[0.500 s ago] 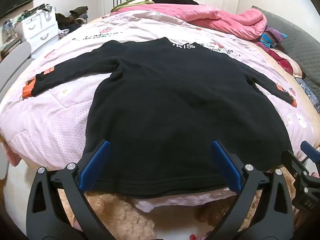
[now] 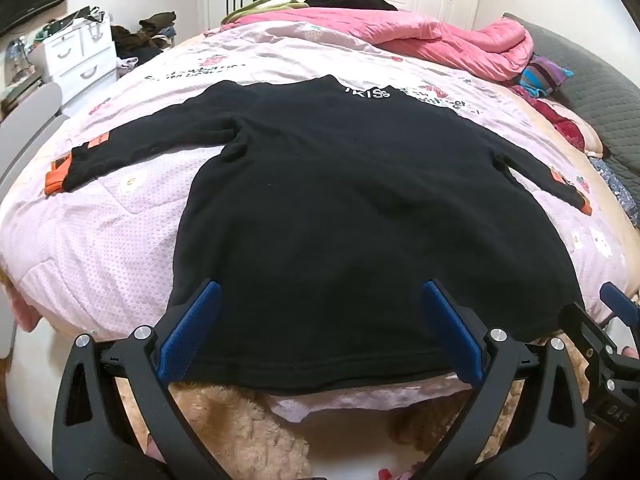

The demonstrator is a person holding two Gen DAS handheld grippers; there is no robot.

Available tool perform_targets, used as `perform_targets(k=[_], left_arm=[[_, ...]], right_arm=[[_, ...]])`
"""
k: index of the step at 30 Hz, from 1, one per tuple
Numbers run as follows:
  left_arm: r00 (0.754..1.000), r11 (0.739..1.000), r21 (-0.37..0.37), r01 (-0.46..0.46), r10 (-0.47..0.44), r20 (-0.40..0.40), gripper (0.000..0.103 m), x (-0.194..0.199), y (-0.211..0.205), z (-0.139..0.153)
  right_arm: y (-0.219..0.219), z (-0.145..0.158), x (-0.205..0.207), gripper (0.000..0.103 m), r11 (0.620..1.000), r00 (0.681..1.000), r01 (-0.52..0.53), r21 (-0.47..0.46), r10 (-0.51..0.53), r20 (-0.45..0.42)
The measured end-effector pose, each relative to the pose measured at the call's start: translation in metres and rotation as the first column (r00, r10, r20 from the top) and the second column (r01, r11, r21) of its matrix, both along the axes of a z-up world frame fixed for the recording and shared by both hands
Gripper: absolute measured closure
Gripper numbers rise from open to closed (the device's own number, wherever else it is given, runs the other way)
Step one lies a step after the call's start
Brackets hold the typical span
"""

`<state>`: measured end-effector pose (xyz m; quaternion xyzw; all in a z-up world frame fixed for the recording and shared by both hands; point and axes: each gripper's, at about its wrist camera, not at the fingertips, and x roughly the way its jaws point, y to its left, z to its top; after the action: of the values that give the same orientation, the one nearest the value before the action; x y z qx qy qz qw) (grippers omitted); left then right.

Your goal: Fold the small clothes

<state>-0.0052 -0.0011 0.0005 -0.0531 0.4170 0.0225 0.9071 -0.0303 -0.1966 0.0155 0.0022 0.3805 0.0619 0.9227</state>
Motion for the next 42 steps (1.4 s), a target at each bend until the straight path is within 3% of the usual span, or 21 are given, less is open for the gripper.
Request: perform_targets(k=[42], left_arm=[[1.000, 1.000, -0.011, 0.010, -0.010, 0.019, 0.009, -0.0027, 0.0043, 0.0077]], right_arm=[[0.0021, 0.0088, -0.0071, 0.004, 1.000, 1.000, 0.011, -0.010, -0.010, 0.016]])
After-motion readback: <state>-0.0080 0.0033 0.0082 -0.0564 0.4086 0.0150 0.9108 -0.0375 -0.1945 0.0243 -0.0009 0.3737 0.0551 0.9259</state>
